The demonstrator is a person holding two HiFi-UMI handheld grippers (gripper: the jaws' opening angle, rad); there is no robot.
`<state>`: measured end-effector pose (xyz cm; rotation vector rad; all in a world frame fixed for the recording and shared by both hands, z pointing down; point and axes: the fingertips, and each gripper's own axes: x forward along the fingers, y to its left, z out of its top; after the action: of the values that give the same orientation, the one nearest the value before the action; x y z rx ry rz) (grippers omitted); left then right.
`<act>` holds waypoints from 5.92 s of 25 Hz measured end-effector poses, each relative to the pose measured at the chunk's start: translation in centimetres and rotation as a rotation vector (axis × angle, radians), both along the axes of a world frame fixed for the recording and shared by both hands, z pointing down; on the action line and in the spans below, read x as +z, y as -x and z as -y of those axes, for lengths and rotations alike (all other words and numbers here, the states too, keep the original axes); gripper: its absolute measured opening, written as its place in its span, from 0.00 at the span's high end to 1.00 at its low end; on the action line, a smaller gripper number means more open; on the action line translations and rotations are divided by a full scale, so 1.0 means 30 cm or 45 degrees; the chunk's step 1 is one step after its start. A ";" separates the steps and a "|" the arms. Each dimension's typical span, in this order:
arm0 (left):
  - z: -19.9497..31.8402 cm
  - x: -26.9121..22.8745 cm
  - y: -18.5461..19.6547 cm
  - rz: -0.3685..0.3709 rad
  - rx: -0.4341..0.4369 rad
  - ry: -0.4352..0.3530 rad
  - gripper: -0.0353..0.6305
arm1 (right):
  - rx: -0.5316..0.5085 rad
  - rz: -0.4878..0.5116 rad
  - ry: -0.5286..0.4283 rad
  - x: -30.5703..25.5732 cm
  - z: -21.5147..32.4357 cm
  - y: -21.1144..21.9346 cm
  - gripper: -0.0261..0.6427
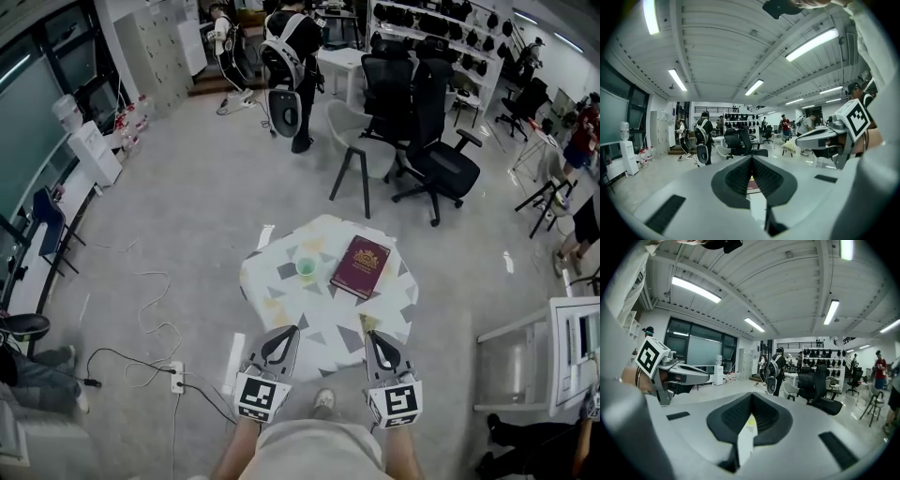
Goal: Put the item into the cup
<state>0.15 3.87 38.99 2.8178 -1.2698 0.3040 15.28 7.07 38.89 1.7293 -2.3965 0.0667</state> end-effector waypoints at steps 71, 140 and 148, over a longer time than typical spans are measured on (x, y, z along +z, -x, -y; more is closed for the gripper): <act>0.857 0.719 0.010 0.047 0.198 0.460 0.93 | -0.178 -0.135 0.512 0.622 0.892 0.287 0.95; 0.877 0.900 0.012 0.154 0.022 0.557 0.93 | -0.544 -0.386 0.937 1.096 0.967 0.401 0.95; 0.873 0.892 0.000 0.157 0.028 0.549 0.93 | -0.538 -0.424 0.931 1.113 0.962 0.394 0.95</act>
<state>0.15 -22.32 65.76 2.4768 -1.0399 0.6722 3.46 -21.81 72.27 0.8247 -2.0564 0.4822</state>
